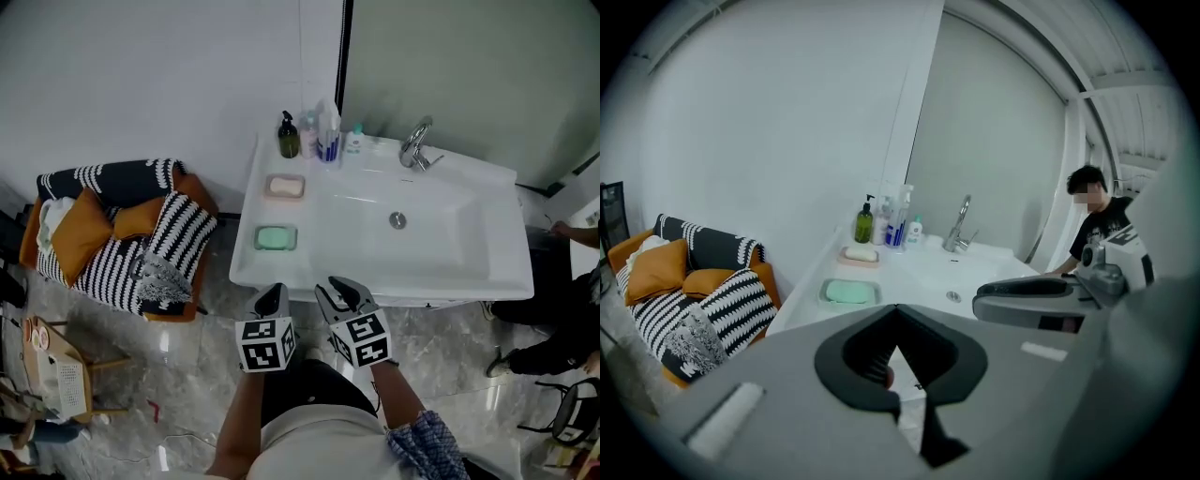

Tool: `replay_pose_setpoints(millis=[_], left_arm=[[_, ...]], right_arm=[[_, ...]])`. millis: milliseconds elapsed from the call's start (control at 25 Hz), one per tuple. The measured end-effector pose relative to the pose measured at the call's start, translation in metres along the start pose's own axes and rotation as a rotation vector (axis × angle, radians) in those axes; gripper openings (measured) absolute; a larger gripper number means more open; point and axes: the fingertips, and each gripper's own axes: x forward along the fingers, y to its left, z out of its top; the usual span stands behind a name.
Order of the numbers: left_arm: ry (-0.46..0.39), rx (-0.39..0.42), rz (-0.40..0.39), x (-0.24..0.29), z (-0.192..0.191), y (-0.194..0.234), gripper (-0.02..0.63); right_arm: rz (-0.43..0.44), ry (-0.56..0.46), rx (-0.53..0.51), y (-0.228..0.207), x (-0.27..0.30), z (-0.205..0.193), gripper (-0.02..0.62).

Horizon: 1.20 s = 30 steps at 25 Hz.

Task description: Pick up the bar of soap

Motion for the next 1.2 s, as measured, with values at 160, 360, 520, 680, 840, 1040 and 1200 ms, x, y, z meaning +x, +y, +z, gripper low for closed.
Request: replay_pose_setpoints(millis=[160,360,520,680,840,1040,1200], left_arm=[[-0.004,0.005,0.013,0.002,0.003,0.005,0.008],[-0.029,0.004,0.013,0.009,0.016,0.011,0.008],[-0.032,0.011,0.016,0.020,0.022,0.017,0.008],[-0.031,0.017,0.012,0.029,0.028,0.023,0.008],[-0.021,0.009,-0.001,0.039,0.032,0.029,0.008],[-0.011,0.012,-0.017,0.057,0.041,0.039,0.008],[-0.012,-0.004,-0.025,0.071,0.049,0.048,0.008]], right_arm=[[-0.004,-0.018,0.006,-0.005,0.002,0.003,0.111],[-0.001,-0.039,-0.010,-0.010,0.007,0.012,0.129],[-0.010,-0.050,-0.015,-0.019,0.017,0.019,0.140],[0.024,-0.057,-0.002,-0.020,0.028,0.024,0.145],[0.013,-0.061,0.017,-0.028,0.041,0.031,0.149],[0.017,-0.033,0.012,-0.034,0.059,0.036,0.150],[-0.008,-0.018,-0.003,-0.043,0.070,0.043,0.150]])
